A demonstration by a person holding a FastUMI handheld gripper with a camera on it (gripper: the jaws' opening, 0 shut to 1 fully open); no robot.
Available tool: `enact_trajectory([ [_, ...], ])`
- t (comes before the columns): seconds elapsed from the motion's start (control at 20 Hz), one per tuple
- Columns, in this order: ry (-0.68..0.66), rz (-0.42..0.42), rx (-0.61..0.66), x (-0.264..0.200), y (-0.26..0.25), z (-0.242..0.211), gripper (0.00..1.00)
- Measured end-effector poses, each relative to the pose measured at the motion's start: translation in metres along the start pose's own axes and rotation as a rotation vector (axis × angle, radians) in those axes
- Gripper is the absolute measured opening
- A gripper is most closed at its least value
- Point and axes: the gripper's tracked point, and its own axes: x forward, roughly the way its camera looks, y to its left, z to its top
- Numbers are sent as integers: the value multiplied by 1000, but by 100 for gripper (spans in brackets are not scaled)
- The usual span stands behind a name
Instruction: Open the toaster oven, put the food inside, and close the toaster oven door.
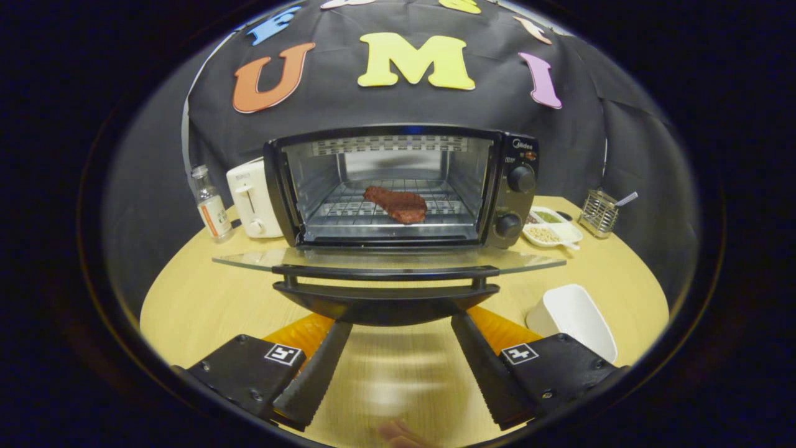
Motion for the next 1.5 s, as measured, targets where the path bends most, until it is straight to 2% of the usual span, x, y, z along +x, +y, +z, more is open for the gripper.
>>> enact_trajectory([
  [0.6, -81, -50, -20, 6, -15, 61, 100],
  [0.9, -160, -52, -51, 10, -10, 115, 100],
  [1.1, -263, -19, -42, -50, -4, 156, 100],
  [1.25, -337, 10, -41, -109, -1, 176, 100],
  [1.5, -463, 10, -68, -214, -5, 199, 100],
])
